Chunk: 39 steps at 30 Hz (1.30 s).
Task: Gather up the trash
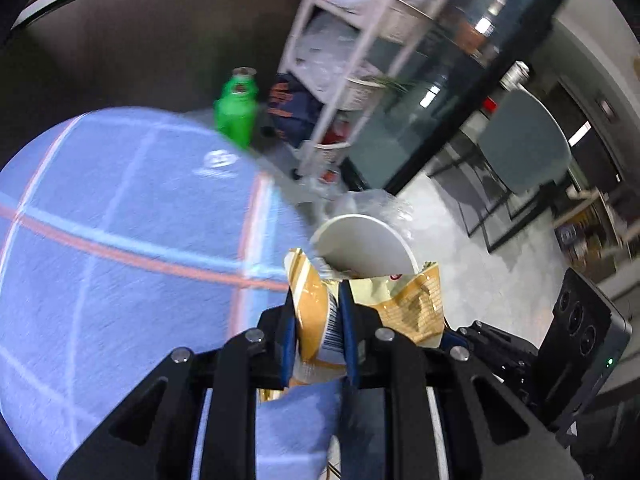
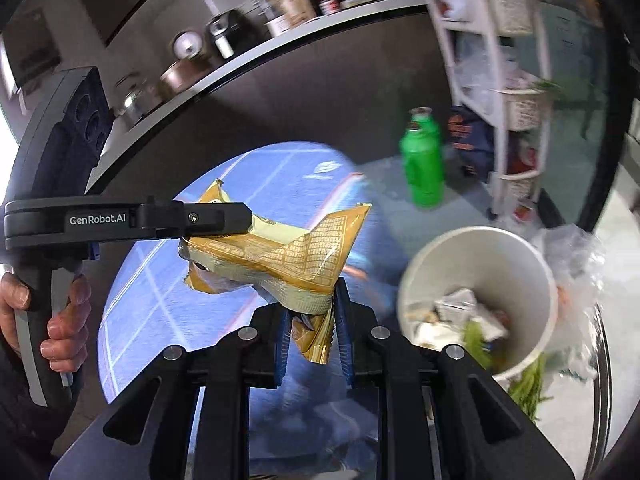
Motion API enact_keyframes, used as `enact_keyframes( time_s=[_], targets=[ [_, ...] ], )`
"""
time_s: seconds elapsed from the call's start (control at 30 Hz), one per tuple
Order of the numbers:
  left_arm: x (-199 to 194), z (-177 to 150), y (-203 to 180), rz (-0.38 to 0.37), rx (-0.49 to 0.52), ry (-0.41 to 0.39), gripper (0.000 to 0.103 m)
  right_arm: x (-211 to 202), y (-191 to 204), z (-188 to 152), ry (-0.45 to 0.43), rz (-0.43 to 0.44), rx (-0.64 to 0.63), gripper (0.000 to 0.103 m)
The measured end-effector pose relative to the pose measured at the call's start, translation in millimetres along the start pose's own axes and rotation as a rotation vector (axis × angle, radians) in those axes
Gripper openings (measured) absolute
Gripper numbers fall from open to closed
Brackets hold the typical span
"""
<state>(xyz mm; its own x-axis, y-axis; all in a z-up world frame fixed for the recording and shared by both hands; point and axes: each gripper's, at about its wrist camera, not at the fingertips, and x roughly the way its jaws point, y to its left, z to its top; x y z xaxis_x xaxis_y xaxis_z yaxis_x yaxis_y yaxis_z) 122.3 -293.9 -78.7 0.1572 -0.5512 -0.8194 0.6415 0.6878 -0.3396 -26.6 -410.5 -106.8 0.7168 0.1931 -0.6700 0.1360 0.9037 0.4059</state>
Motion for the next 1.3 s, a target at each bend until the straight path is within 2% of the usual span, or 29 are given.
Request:
enact_keyframes(
  time_s=[0.1,0.27,0.5,0.7,0.73,0.77,0.8,0.83,0.87,0.9,0.97,1.03,1.3],
  targets=[
    [27,8,-27,-0.018,0.063,0.030,0.020,-9,-30,-4,-0.012,-0.034,0.049,0.019],
    [69,18,-56,-0.044,0.113,0.082,0.020,-10,-75,-11,-0.012,-0.076,0.119,0.021],
    [116,31,-71,-0.046,0.143,0.130,0.023,10,-119,-13,0.010,-0.100,0.177,0.023],
    [147,37,-66,-0.029,0.136,0.149,0.031,32,-138,-12,0.041,-0.118,0.189,0.024],
    [150,37,-66,-0.025,0.138,0.148,0.034,35,-141,-12,0.046,-0.121,0.187,0.024],
    [154,37,-65,-0.016,0.143,0.149,0.042,38,-142,-11,0.049,-0.125,0.185,0.026],
    [158,38,-64,-0.010,0.146,0.147,0.047,42,-143,-11,0.053,-0.133,0.177,0.036],
    [161,38,-63,0.005,0.151,0.143,0.061,45,-143,-12,0.053,-0.145,0.165,0.045],
    [164,38,-62,0.026,0.154,0.140,0.074,48,-144,-12,0.053,-0.167,0.151,0.066],
    [166,38,-62,0.040,0.153,0.135,0.079,51,-142,-13,0.055,-0.196,0.124,0.082],
    [164,38,-60,0.054,0.144,0.114,0.093,55,-140,-16,0.062,-0.235,0.064,0.087],
    [159,40,-57,0.060,0.136,0.091,0.099,59,-137,-20,0.072,-0.253,0.029,0.094],
    [138,45,-53,0.070,0.112,0.038,0.099,53,-127,-27,0.067,-0.227,0.038,0.095]
  ],
)
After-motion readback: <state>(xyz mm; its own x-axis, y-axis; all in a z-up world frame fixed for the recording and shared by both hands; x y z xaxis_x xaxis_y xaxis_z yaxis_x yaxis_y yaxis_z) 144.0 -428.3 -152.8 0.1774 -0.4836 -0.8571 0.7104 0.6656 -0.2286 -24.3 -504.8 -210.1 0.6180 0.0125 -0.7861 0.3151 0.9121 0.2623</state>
